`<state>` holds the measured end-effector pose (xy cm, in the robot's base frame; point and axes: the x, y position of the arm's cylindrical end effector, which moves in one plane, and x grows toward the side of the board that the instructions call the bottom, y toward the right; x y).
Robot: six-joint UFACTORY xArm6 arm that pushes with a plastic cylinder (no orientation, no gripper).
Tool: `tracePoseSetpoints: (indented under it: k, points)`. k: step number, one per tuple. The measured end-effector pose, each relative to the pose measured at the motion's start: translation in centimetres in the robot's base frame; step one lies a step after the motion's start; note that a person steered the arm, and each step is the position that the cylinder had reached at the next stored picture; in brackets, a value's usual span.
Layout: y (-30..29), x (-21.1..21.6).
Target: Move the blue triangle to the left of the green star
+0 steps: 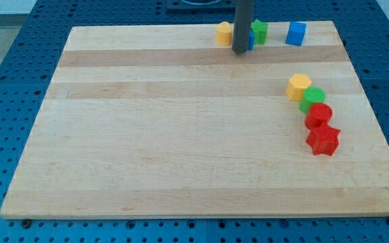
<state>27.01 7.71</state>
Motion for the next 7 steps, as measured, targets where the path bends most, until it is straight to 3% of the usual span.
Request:
tracePoseSetpoints:
  k: [4, 7]
  points:
    - [-0.4, -1.5]
    - [-0.5, 1.4]
